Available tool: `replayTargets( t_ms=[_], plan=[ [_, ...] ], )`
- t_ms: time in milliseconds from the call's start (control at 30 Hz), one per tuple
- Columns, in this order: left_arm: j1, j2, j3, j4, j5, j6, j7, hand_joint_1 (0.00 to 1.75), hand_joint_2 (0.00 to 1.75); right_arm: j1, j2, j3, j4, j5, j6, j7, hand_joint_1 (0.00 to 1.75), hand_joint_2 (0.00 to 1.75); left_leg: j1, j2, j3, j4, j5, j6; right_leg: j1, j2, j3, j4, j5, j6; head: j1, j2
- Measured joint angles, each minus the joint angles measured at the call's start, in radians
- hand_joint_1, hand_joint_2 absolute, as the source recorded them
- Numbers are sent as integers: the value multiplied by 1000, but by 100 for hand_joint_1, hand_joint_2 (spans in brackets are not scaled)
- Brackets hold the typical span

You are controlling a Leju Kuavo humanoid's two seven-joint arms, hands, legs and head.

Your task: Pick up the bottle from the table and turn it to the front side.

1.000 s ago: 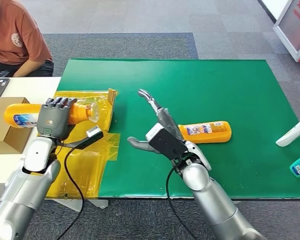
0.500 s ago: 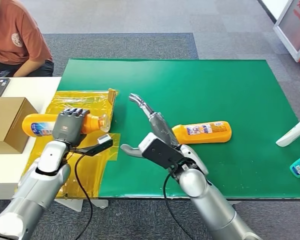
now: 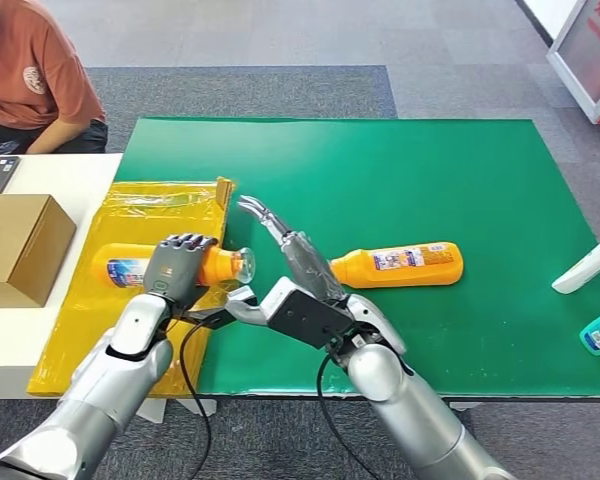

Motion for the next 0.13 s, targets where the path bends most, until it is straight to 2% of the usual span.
replayTargets(
  t_ms=[133],
  plan=[
    [1,-9,-5,11,6,3,-3,0,175,0,1,9,0,0,0,0,0,175,0,0,0,0,0,0,0,0,0,0,0,0,0,0]
  ],
)
